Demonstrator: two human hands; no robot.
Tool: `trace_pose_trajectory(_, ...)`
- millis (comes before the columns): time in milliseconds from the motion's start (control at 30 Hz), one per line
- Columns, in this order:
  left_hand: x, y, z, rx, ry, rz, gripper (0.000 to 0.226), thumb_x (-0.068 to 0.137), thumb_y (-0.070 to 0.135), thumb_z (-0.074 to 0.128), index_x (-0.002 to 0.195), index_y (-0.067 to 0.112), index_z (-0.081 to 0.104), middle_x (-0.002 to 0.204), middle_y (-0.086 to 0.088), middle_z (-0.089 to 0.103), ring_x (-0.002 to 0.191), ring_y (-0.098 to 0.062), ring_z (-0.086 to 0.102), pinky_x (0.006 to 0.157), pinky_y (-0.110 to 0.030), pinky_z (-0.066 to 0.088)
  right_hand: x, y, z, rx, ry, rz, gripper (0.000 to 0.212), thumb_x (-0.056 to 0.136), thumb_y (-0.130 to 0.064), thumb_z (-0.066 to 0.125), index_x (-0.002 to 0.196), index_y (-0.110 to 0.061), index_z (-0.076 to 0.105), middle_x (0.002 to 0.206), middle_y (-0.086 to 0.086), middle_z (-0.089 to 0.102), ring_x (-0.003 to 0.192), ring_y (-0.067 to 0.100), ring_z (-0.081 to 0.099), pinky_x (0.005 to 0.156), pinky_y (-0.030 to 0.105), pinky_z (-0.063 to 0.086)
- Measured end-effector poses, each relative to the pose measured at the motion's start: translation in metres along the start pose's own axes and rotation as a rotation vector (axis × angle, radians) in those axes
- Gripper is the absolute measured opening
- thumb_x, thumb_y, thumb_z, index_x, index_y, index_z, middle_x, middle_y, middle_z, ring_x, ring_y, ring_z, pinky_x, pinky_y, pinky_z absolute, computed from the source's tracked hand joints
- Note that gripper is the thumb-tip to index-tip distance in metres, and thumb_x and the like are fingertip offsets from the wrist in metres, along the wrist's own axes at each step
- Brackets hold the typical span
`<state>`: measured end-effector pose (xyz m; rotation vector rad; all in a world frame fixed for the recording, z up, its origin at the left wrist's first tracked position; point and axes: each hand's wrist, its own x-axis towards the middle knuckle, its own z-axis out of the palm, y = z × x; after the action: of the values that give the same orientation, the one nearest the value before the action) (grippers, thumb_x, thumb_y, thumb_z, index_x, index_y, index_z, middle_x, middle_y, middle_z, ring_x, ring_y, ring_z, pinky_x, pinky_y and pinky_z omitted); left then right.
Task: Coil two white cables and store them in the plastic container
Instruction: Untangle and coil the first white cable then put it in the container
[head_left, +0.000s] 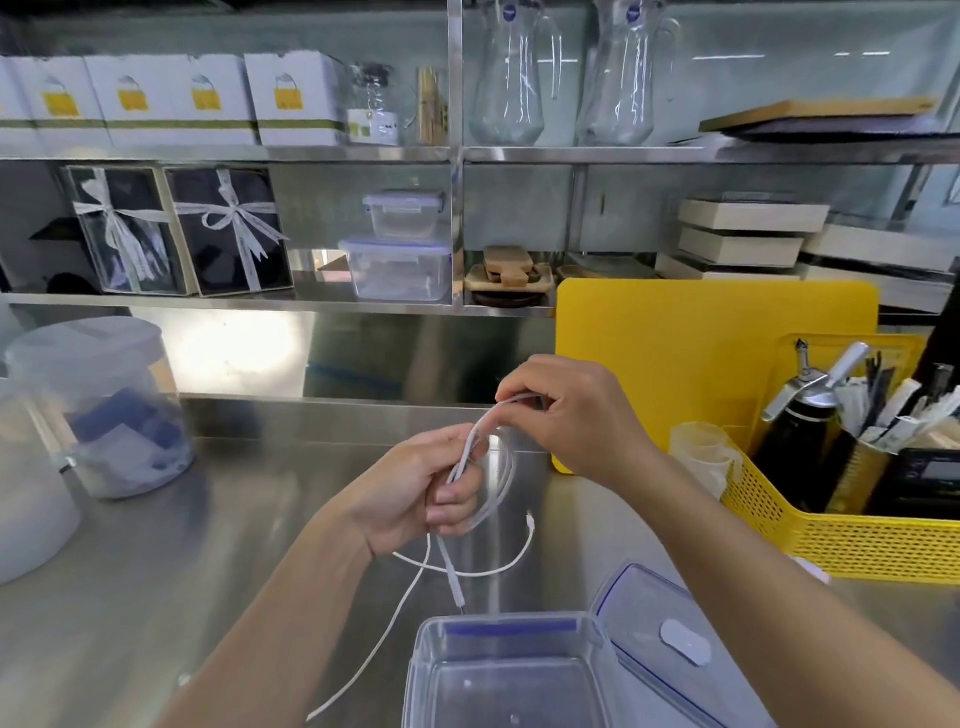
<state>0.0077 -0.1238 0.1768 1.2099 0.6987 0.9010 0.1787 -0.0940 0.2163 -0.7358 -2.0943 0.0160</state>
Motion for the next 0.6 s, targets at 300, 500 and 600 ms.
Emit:
trace_pose_trajectory(300,-0.003,-0.011,0.0,-0.028,0.007,-0.027,0.024,0.092,0.016,0.039,0.072,0.015,0.052,0.036,0.008,0.03,0.026,-0.003,0.022,0.033,-0.014,0.017,-0.002,0.014,0.003,0.082,-0.007,0.054,0.007,0.076,-0.016,0.07,0.073,-0.009,0.07,0.069,0.004,0.067,0.063,0.015,0.057,0.056,0.035,0.047)
trace_pose_trajectory(500,-0.014,-0.01,-0.006,-0.404,0.041,0.025,0.031,0.089,0.026,0.039,0.067,0.011,0.053,0.033,0.007,0.028,0.028,-0.008,0.012,0.03,-0.014,0.017,-0.021,0.067,0.005,0.175,0.007,0.423,0.008,0.084,-0.018,0.062,0.078,-0.014,0.066,0.056,-0.015,0.052,0.053,0.001,0.047,0.051,0.017,0.034)
trace_pose_trajectory(600,-0.014,-0.013,-0.002,-0.421,0.108,0.029,0.031,0.086,0.03,0.043,0.065,0.011,0.054,0.033,0.006,0.031,0.032,-0.009,0.008,0.029,-0.015,0.016,-0.035,0.083,0.014,-0.063,-0.112,0.393,0.013,0.088,-0.029,0.056,0.082,-0.021,0.064,0.063,-0.016,0.055,0.063,0.006,0.05,0.053,0.023,0.035)
